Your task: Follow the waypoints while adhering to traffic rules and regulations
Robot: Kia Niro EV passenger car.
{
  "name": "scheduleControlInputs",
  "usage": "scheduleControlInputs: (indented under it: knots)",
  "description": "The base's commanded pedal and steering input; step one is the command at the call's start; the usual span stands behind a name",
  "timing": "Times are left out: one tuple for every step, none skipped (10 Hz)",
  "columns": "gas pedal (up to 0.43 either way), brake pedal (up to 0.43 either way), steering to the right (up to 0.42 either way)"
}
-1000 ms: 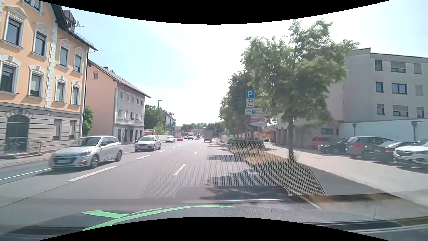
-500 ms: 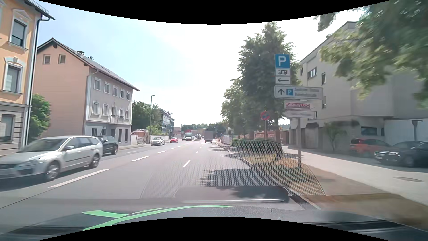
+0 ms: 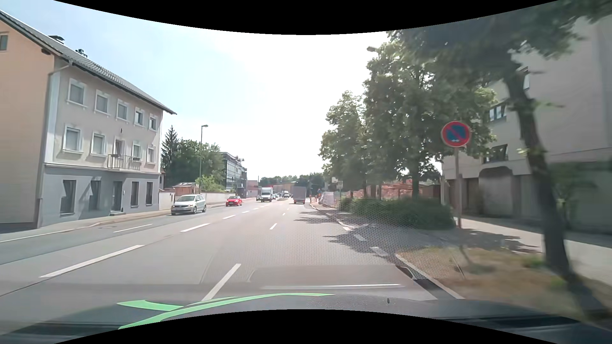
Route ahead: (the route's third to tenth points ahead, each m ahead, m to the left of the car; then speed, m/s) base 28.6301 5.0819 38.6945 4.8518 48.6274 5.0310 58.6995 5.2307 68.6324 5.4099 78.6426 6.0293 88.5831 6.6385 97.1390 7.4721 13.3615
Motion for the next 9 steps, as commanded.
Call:
scheduleControlInputs:
  knots:
    - [0.047,0.0,-0.003]
    - [0.047,0.0,-0.003]
    - [0.047,0.0,-0.004]
    - [0.047,0.0,-0.004]
    - [0.028,0.0,-0.004]
    - [0.02,0.0,-0.004]
    - [0.0,0.0,-0.004]
    - [0.0,0.0,-0.004]
    - [0.0,0.0,-0.004]
